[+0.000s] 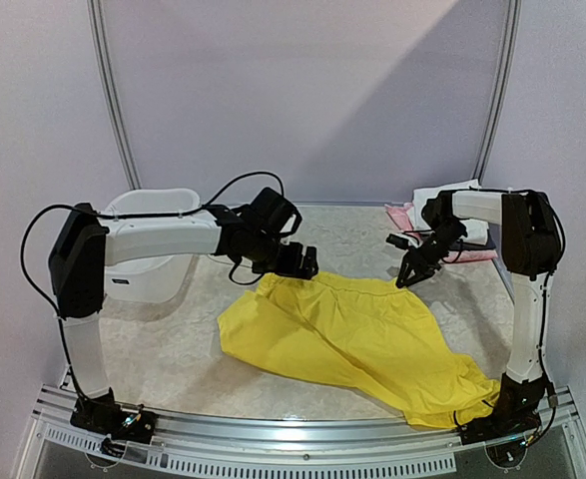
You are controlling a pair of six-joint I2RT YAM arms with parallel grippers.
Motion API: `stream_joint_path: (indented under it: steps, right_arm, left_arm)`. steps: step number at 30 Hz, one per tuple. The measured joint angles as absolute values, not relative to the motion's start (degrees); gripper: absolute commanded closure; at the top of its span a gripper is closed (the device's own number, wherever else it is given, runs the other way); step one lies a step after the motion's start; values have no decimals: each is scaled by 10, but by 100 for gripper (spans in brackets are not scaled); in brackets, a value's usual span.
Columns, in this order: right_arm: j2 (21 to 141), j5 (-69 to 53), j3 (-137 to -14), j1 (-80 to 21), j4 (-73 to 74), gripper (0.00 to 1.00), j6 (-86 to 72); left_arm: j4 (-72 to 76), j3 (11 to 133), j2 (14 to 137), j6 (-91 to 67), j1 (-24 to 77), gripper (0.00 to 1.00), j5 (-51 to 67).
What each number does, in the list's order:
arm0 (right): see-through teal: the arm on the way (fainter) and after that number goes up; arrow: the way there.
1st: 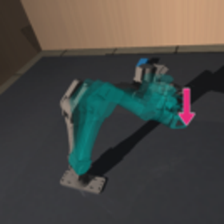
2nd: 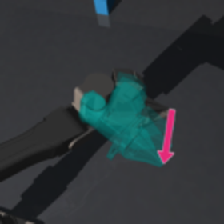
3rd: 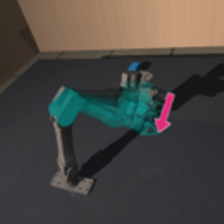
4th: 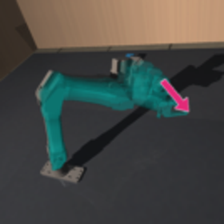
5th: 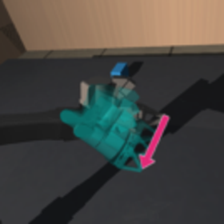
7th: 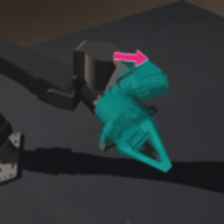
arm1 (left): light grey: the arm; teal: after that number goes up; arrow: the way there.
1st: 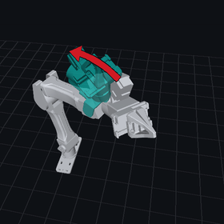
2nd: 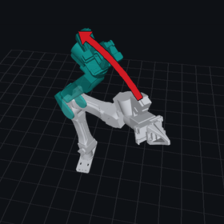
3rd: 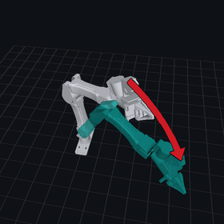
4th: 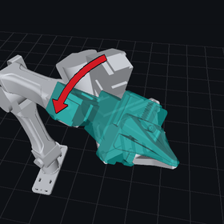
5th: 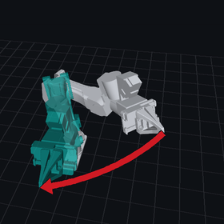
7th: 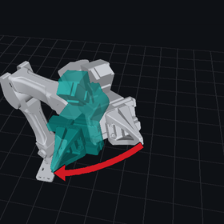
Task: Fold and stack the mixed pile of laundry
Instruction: Adjust the crumpled shorts at the center of the board.
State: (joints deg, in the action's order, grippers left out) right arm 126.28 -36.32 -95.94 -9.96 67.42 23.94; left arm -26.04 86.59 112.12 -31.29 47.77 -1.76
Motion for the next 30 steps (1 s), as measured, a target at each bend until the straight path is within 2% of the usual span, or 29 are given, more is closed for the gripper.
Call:
stream_joint_path:
  steps: [3,7,13,18,23,30]
  right_arm:
    - [1256,-393,-939,-86,643,100,206]
    - [1225,-432,-879,-5,569,100,130]
    - [1077,-429,-746,128,453,100,52]
    - [987,-438,-710,115,411,100,38]
    - [981,-447,-693,105,398,100,42]
    - [977,-457,-685,106,398,100,48]
  left_arm:
    - [-279,867,1121,-313,510,0,-52]
    - [-315,874,1121,-296,566,0,-132]
    - [-326,929,1151,-263,659,0,-161]
    - [-298,925,1184,-277,693,0,-102]
    - [-268,877,1211,-307,688,0,-96]
    - [-215,908,1270,-349,634,1,-83]
